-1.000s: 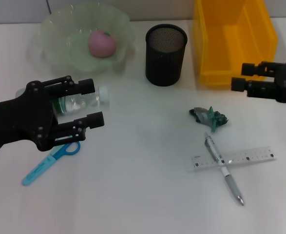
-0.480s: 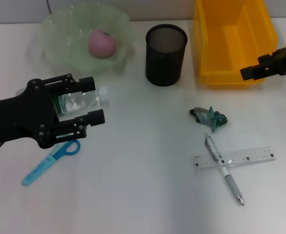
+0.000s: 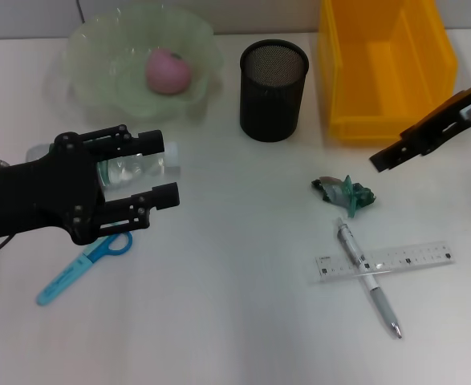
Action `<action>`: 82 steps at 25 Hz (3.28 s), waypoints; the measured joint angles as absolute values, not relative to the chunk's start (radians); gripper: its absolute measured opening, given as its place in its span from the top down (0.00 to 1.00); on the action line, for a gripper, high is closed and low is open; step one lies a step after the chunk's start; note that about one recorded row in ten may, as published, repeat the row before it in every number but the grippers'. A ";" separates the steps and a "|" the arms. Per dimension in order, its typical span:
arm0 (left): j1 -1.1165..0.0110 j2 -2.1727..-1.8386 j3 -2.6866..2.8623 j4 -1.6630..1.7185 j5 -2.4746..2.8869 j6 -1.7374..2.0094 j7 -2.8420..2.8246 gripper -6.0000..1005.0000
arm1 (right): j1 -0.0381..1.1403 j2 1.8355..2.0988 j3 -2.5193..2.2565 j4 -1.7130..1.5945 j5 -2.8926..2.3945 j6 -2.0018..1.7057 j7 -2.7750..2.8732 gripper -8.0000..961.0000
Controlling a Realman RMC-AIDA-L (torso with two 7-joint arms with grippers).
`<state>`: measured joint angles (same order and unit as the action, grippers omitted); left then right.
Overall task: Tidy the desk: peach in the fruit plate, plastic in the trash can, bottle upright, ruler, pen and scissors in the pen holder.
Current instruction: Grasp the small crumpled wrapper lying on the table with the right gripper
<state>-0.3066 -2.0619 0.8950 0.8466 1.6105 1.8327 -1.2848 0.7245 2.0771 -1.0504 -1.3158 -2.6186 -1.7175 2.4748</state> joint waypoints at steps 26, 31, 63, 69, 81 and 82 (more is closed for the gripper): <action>-0.311 -2.058 0.895 0.816 1.612 1.807 -1.242 0.32 | 0.770 2.084 -1.265 -1.030 -2.618 -1.408 2.528 0.28; -0.312 -2.058 0.894 0.814 1.612 1.805 -1.242 0.32 | 0.775 2.085 -1.271 -0.997 -2.617 -1.385 2.529 0.29; -0.334 -2.050 0.893 0.795 1.612 1.775 -1.232 0.32 | 0.813 2.084 -1.296 -0.898 -2.615 -1.308 2.515 0.49; -0.340 -2.049 0.895 0.794 1.612 1.764 -1.232 0.32 | 0.813 2.084 -1.336 -0.896 -2.616 -1.290 2.514 0.56; -0.344 -2.048 0.891 0.795 1.612 1.746 -1.232 0.32 | 0.808 2.085 -1.342 -0.907 -2.614 -1.279 2.494 0.88; -0.344 -2.048 0.890 0.795 1.612 1.745 -1.232 0.32 | 0.804 2.085 -1.342 -0.910 -2.608 -1.274 2.489 0.90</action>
<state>-0.3439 -2.0477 0.8903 0.7945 1.6121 1.7448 -1.2317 0.8035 2.0854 -1.3422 -0.9096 -2.6075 -1.2742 2.4889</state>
